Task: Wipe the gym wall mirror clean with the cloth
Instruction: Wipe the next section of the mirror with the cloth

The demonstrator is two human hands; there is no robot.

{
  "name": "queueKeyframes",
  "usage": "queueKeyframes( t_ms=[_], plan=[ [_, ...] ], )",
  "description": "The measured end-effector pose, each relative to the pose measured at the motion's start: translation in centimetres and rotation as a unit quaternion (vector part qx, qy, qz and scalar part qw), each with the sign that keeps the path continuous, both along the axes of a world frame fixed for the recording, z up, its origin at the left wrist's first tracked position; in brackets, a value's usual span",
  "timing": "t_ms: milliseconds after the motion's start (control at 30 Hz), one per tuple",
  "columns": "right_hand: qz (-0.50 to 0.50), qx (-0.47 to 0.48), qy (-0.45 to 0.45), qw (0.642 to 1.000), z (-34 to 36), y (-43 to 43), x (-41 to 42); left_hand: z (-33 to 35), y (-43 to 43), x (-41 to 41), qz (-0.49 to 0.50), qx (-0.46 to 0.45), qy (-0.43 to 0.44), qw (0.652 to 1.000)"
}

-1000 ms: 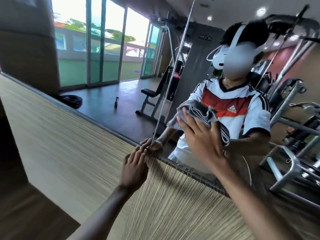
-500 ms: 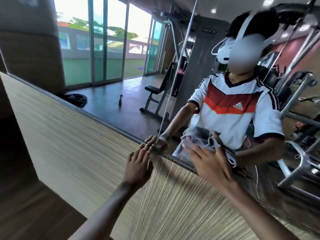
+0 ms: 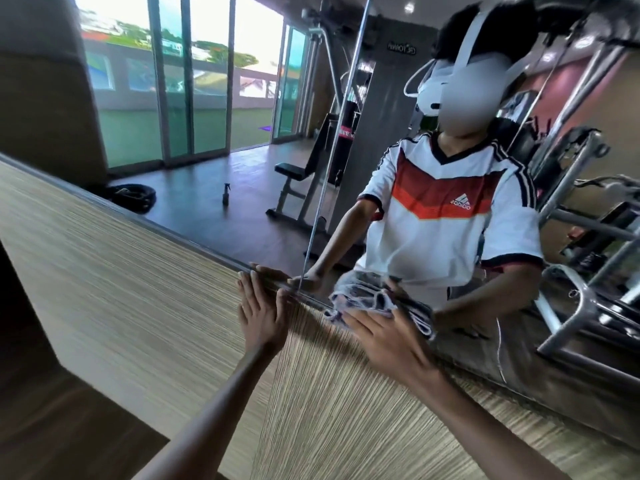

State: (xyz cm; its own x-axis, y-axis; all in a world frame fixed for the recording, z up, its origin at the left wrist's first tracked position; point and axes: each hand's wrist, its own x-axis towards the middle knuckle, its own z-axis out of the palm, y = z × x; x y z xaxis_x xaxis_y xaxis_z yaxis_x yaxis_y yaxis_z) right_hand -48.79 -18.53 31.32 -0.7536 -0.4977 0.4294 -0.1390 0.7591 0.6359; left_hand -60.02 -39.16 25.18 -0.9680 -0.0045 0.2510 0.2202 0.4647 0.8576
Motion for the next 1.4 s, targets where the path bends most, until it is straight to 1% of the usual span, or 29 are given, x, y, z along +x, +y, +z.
queueKeyframes(
  t_ms=[100,233,300,400,467,533,633,733,867,1067,1133,1200,1267,1300,1400],
  plan=[
    [-0.031,-0.027,0.019,0.999,0.3,1.5,0.8,0.9,0.5,0.0,-0.006,0.018,-0.031,0.999],
    [-0.052,-0.074,0.038,0.995,0.9,-2.8,-1.8,0.7,0.4,-0.1,-0.019,0.001,-0.03,0.999],
    [-0.037,-0.087,0.039,0.995,0.6,-5.4,-3.8,0.5,0.5,-0.3,-0.018,0.01,-0.029,0.999],
    [-0.025,-0.075,0.01,0.997,-0.9,-6.7,-5.7,0.3,0.7,-0.4,-0.017,0.026,-0.024,0.999],
    [-0.019,-0.068,-0.012,0.997,-1.5,-5.4,-5.1,0.2,1.0,-0.3,-0.013,0.042,-0.005,0.999],
    [-0.015,-0.044,-0.031,0.998,-1.6,-3.3,-3.4,0.1,1.3,-0.3,-0.013,0.056,-0.009,0.998],
    [0.004,-0.008,0.004,1.0,-0.8,0.2,-0.1,-0.1,1.5,-0.2,-0.002,0.069,0.001,0.998],
    [0.009,-0.015,0.013,1.0,-0.6,1.8,1.8,-0.1,1.5,-0.4,-0.013,0.069,-0.007,0.998],
    [-0.02,-0.022,0.011,0.999,-1.0,0.1,0.6,0.3,1.5,-0.6,-0.036,0.076,-0.027,0.996],
    [0.002,-0.018,0.006,1.0,-0.8,-5.4,-4.7,0.6,1.3,-0.3,-0.03,0.07,-0.034,0.996],
    [-0.017,0.009,-0.025,1.0,-0.9,-5.1,-4.9,0.7,1.3,-0.3,-0.022,0.076,-0.031,0.996],
    [-0.043,0.039,-0.057,0.997,-0.4,-3.2,-3.9,0.8,1.7,-0.3,-0.01,0.082,-0.037,0.996],
    [-0.049,0.04,-0.058,0.996,-0.3,-0.6,-1.4,1.1,2.1,-0.2,0.003,0.09,-0.042,0.995],
    [-0.049,0.03,-0.059,0.997,-0.5,0.5,0.0,1.1,2.1,-0.1,0.009,0.095,-0.044,0.995],
    [-0.032,-0.024,-0.014,0.999,-1.1,3.2,3.9,1.4,2.3,-0.1,0.003,0.105,-0.059,0.993]
  ],
)
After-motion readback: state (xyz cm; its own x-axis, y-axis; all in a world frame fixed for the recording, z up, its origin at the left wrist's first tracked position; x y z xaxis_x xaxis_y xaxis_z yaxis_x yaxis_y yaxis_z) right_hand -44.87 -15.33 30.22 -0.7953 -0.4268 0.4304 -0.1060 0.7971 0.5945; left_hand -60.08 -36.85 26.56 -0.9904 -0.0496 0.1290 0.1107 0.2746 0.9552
